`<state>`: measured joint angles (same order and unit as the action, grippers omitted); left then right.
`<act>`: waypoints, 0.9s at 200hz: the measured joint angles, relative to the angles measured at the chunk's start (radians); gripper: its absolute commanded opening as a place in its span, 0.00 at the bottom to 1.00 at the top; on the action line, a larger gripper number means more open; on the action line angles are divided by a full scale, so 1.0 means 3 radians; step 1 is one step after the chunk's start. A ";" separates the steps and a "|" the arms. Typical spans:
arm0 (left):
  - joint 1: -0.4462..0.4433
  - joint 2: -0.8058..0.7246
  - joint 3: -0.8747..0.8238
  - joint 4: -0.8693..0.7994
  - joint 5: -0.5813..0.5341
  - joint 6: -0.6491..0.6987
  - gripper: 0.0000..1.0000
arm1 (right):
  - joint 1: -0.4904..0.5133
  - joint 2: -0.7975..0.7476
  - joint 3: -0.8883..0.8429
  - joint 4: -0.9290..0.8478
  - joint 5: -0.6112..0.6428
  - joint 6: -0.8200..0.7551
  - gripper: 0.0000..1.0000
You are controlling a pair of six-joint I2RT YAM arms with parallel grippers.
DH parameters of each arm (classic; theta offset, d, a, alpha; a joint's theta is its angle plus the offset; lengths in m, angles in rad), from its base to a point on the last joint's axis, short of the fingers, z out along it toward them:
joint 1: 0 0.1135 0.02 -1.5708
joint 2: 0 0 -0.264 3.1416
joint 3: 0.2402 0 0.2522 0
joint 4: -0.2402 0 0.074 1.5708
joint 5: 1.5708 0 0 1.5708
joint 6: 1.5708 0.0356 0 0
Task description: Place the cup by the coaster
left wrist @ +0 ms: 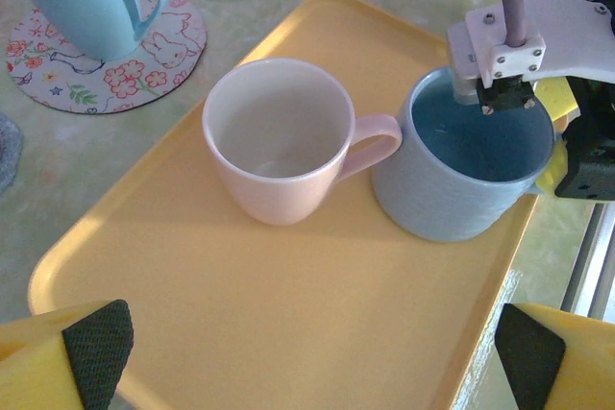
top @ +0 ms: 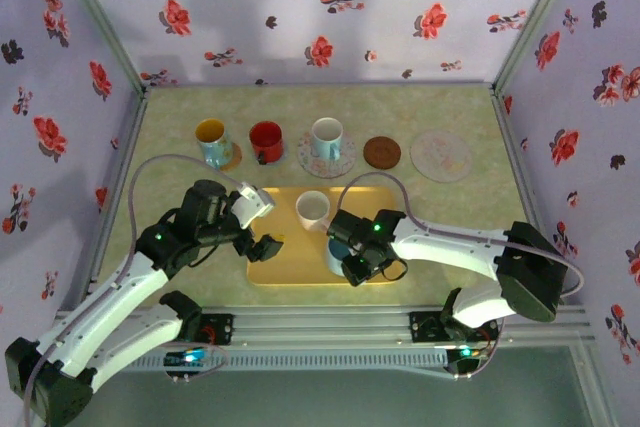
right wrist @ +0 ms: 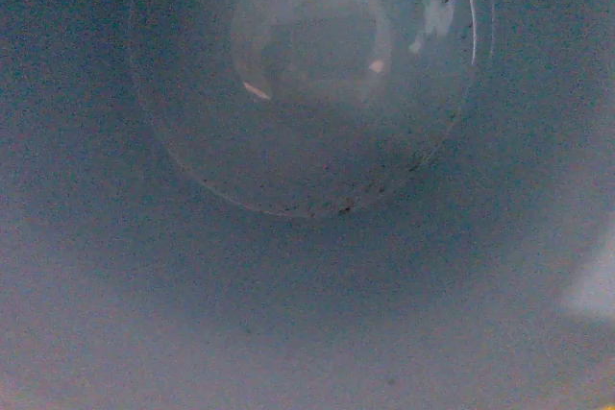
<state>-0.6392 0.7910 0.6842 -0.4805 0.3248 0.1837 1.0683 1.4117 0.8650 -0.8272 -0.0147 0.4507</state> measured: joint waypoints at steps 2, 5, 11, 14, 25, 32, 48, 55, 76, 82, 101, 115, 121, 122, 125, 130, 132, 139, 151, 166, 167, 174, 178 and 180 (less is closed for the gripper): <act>0.0000 0.0000 0.0000 0.0000 -0.0001 0.0000 1.00 | 0.0000 0.0001 0.0000 0.0000 0.0000 0.0006 0.42; 0.0000 0.0000 0.0000 0.0000 0.0000 0.0000 1.00 | -0.0005 0.0004 0.0000 0.0000 0.0000 0.0009 0.42; 0.0000 0.0000 0.0000 0.0000 0.0000 0.0000 1.00 | -0.0009 0.0010 0.0000 0.0000 0.0000 0.0010 0.40; 0.0000 0.0000 0.0000 0.0000 0.0000 0.0000 1.00 | -0.0014 0.0014 0.0000 0.0000 0.0001 0.0001 0.39; 0.0000 0.0000 0.0000 0.0000 0.0000 0.0001 1.00 | -0.0033 0.0028 0.0000 0.0000 0.0000 0.0004 0.36; 0.0000 0.0000 0.0000 0.0000 0.0000 0.0001 1.00 | -0.0045 0.0033 0.0000 -0.0001 0.0000 -0.0005 0.34; 0.0000 0.0000 0.0000 0.0000 0.0000 0.0001 1.00 | -0.0067 0.0039 0.0000 -0.0003 0.0001 -0.0023 0.29; 0.0000 0.0000 0.0000 0.0000 0.0000 0.0000 1.00 | -0.0075 0.0041 0.0000 -0.0008 0.0001 -0.0032 0.25; 0.0000 0.0000 0.0000 0.0000 0.0000 0.0000 1.00 | -0.0104 0.0041 0.0009 -0.0028 0.0031 -0.0060 0.15; 0.0000 0.0001 0.0000 0.0000 0.0000 0.0000 1.00 | -0.0117 0.0039 0.0017 -0.0032 0.0038 -0.0065 0.15; 0.0000 0.0029 0.0000 0.0003 0.0000 0.0000 1.00 | -0.0163 0.0041 0.0019 -0.0041 0.0056 -0.0080 0.10; 0.0000 0.0071 0.0000 0.0003 0.0000 0.0001 1.00 | -0.0193 0.0041 0.0020 -0.0050 0.0070 -0.0081 0.07; 0.0000 0.0092 0.0000 0.0004 0.0000 0.0003 1.00 | -0.0205 0.0041 0.0023 -0.0053 0.0078 -0.0083 0.06; 0.0000 0.0094 0.0000 0.0004 0.0000 0.0003 1.00 | -0.0207 0.0041 0.0023 -0.0053 0.0078 -0.0084 0.06; 0.0000 0.0103 0.0000 0.0005 0.0000 0.0004 1.00 | -0.0211 0.0041 0.0024 -0.0055 0.0079 -0.0084 0.05; 0.0000 0.0120 0.0000 0.0005 0.0000 0.0010 1.00 | -0.0223 0.0041 0.0025 -0.0058 0.0086 -0.0093 0.04; 0.0000 0.0126 0.0000 0.0006 0.0000 0.0010 1.00 | -0.0226 0.0041 0.0027 -0.0060 0.0088 -0.0094 0.03; 0.0000 0.0145 0.0000 0.0011 0.0000 0.0011 1.00 | -0.0238 0.0041 0.0032 -0.0065 0.0099 -0.0103 0.01; -0.0003 0.0174 0.0000 0.0032 0.0000 0.0011 1.00 | -0.0261 0.0039 0.0036 -0.0072 0.0125 -0.0106 0.00; -0.0003 0.0197 0.0001 0.0069 0.0000 0.0011 1.00 | -0.0289 0.0034 0.0037 -0.0079 0.0151 -0.0107 0.00; -0.0003 0.0198 0.0001 0.0074 0.0000 0.0011 1.00 | -0.0290 0.0033 0.0037 -0.0080 0.0153 -0.0106 0.00; -0.0003 0.0209 0.0001 0.0089 0.0000 0.0011 1.00 | -0.0303 0.0023 0.0037 -0.0084 0.0167 -0.0107 0.00; -0.0003 0.0212 0.0001 0.0099 0.0000 0.0011 1.00 | -0.0310 0.0013 0.0037 -0.0088 0.0177 -0.0107 0.00; -0.0003 0.0215 0.0001 0.0104 0.0000 0.0011 1.00 | -0.0313 0.0009 0.0037 -0.0090 0.0181 -0.0107 0.00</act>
<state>-0.6399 0.8555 0.6846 -0.4492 0.3248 0.1871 0.9745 1.4143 0.8761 -0.8543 0.0395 0.4187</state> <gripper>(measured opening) 0.994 0.200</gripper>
